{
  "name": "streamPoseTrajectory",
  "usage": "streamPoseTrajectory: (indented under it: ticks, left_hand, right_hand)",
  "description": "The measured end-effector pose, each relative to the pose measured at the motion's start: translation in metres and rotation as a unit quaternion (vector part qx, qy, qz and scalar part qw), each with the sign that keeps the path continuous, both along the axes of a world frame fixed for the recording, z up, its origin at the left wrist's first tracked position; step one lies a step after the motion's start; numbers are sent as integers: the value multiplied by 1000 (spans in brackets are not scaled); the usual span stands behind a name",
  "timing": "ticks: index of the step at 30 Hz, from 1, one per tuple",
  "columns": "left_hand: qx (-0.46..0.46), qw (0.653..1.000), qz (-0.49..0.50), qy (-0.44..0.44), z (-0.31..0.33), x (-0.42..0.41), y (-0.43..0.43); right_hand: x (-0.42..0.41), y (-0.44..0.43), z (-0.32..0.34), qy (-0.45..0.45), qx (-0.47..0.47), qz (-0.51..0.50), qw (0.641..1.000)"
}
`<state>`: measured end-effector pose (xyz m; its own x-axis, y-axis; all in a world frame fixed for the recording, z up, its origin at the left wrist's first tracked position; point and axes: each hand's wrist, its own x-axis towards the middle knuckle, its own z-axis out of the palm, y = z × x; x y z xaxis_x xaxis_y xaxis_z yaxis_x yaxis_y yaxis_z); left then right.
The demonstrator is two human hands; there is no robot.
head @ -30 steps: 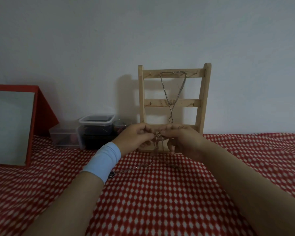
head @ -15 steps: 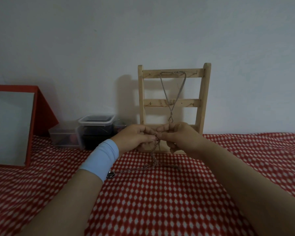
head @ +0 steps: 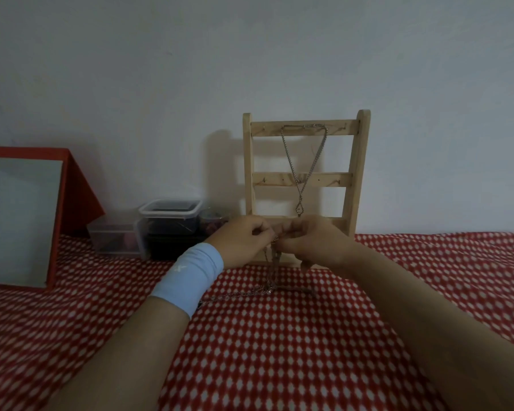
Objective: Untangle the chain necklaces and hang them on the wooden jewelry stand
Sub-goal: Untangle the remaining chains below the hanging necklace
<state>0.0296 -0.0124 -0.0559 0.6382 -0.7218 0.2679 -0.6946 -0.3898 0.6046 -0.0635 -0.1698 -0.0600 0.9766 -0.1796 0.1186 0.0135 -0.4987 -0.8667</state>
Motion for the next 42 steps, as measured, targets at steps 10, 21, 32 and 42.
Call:
streamPoseTrajectory:
  ticks: [10, 21, 32, 42]
  left_hand:
    - [-154, 964, -22, 214, -2, 7, 1]
    - [-135, 984, 4, 117, 4, 0, 3]
    - [-171, 972, 23, 162, 4, -3, -5]
    - [-248, 933, 40, 257, -3, -1, -11]
  right_hand:
    - [-2, -5, 6, 14, -34, 10, 999]
    - [-3, -3, 9, -51, 50, 3, 997]
    - [-5, -10, 13, 22, -14, 97, 995]
    - [-10, -13, 21, 74, -37, 80, 993]
